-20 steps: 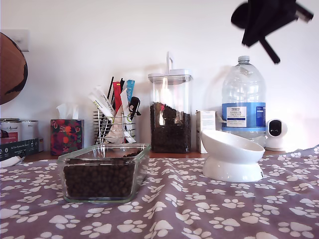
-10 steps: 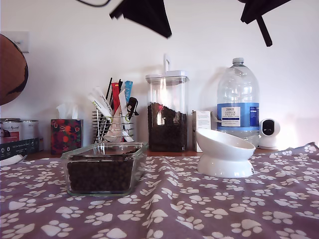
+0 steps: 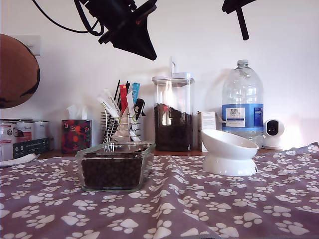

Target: Measure one spoon of cat food and pour it into the food bowl

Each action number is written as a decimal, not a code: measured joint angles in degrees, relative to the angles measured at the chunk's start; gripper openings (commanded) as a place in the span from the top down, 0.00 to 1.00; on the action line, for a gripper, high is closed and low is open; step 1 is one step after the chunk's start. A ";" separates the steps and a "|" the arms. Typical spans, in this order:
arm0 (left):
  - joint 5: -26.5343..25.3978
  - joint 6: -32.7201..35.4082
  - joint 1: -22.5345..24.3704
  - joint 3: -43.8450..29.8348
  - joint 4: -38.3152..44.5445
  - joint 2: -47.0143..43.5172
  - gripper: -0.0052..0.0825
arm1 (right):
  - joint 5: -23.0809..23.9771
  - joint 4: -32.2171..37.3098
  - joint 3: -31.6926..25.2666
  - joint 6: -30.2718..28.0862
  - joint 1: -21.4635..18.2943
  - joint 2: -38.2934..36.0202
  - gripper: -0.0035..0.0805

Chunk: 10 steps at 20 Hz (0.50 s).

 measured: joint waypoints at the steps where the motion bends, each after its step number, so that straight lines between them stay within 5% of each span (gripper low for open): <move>1: 0.83 0.20 0.20 -0.02 0.02 0.00 0.96 | 0.83 -0.55 -0.24 0.09 0.07 0.00 0.97; 10: 0.09 0.83 -2.01 -3.34 -0.13 0.00 0.96 | -1.79 -0.68 -3.85 -0.24 -0.42 4.15 0.97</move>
